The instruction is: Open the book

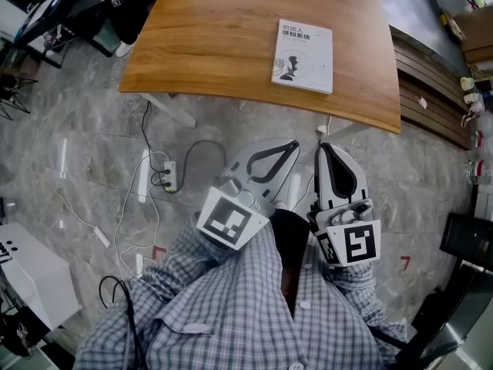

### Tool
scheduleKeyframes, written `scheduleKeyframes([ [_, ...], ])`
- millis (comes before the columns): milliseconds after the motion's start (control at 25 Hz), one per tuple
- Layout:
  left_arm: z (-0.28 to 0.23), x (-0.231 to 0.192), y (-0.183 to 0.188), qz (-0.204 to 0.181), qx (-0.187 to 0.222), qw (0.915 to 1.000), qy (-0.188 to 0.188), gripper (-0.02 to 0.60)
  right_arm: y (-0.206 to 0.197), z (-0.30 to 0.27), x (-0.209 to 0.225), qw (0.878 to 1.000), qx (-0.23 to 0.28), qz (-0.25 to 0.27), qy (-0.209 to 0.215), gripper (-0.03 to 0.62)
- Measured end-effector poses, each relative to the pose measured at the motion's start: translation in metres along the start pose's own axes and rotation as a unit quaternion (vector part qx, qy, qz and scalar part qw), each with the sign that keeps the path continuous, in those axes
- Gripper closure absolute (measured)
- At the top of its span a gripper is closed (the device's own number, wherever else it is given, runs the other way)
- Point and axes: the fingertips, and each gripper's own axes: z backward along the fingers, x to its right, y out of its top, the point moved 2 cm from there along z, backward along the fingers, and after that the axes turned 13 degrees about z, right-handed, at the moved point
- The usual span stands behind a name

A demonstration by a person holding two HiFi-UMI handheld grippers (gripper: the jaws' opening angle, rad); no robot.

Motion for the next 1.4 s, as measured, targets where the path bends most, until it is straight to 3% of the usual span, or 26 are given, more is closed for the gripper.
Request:
scheduleKeyframes([
  [520, 0.025, -0.025, 0.006, -0.001, 0.011, 0.9998, -0.017, 0.581, 0.005, -0.008, -0.002, 0.998, -0.006, -0.025, -0.063, 0.572],
  [960, 0.035, -0.042, 0.001, -0.003, 0.013, 0.9999, -0.005, 0.581, 0.002, -0.016, -0.01, 0.998, -0.012, -0.008, -0.055, 0.572],
  [1400, -0.014, -0.07, -0.001, -0.002, 0.002, 0.9999, 0.01, 0.581, -0.02, -0.06, 0.024, 0.999, -0.023, -0.019, -0.027, 0.572],
])
